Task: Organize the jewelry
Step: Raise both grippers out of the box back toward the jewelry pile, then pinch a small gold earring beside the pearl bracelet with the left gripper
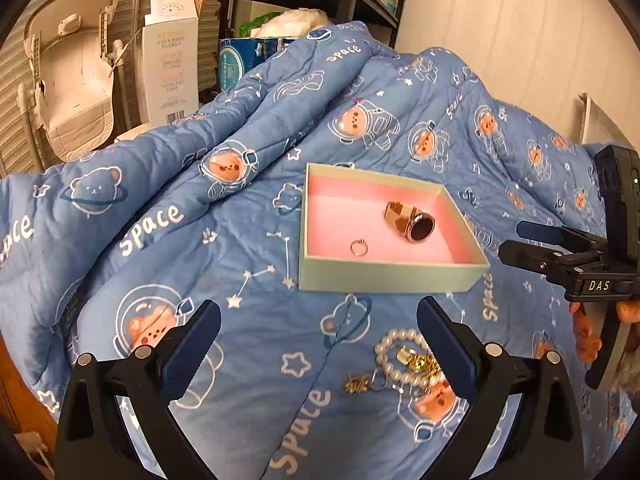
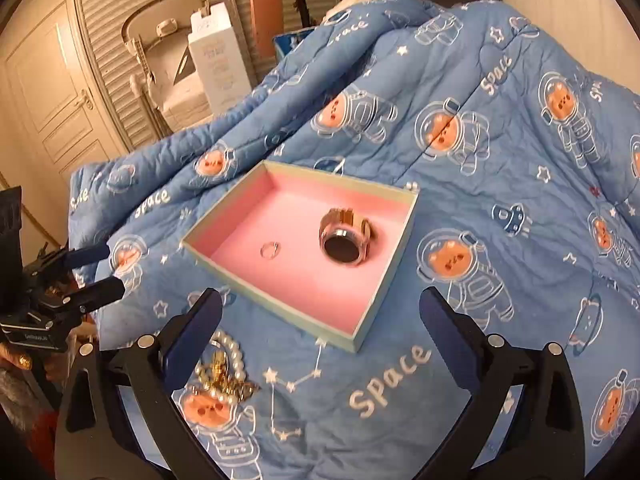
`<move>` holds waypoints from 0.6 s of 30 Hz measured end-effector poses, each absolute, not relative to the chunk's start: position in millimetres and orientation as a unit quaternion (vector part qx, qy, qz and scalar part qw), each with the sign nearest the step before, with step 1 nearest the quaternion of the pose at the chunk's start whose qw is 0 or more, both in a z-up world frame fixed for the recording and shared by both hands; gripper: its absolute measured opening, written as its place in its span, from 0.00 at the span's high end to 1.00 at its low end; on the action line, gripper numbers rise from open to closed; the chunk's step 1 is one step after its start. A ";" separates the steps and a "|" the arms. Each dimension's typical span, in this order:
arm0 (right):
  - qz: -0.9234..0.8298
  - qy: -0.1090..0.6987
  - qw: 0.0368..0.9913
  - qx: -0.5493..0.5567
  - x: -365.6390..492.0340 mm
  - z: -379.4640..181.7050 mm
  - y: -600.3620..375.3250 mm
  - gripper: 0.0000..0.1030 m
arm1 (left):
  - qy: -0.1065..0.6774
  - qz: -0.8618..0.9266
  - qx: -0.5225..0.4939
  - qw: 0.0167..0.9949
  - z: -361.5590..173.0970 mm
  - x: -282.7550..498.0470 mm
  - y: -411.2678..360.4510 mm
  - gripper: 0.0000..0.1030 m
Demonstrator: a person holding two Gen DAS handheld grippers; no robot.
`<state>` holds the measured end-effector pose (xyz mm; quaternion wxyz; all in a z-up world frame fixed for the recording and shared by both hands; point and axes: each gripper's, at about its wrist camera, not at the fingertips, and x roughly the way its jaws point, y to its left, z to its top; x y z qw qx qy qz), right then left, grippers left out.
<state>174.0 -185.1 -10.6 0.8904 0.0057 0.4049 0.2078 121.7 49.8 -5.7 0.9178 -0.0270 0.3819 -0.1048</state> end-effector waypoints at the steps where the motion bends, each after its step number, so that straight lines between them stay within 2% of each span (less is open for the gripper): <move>1: 0.220 0.417 0.882 -0.001 169.2 -15.4 -182.4 0.06 | 0.389 -0.109 -0.030 0.914 -9.0 117.8 50.0 0.06; 5: 0.221 0.430 0.875 -0.030 144.4 -30.3 -174.1 0.06 | 0.400 -0.125 -0.068 0.905 -21.0 101.1 53.7 0.06; 12: 0.249 0.427 0.868 -0.037 116.1 -44.2 -162.6 0.07 | 0.405 -0.117 -0.067 0.904 -42.5 78.0 46.0 0.09; 18: 0.257 0.444 0.857 -0.048 109.4 -58.0 -152.9 0.27 | 0.408 -0.101 -0.056 0.906 -56.1 66.2 42.7 0.23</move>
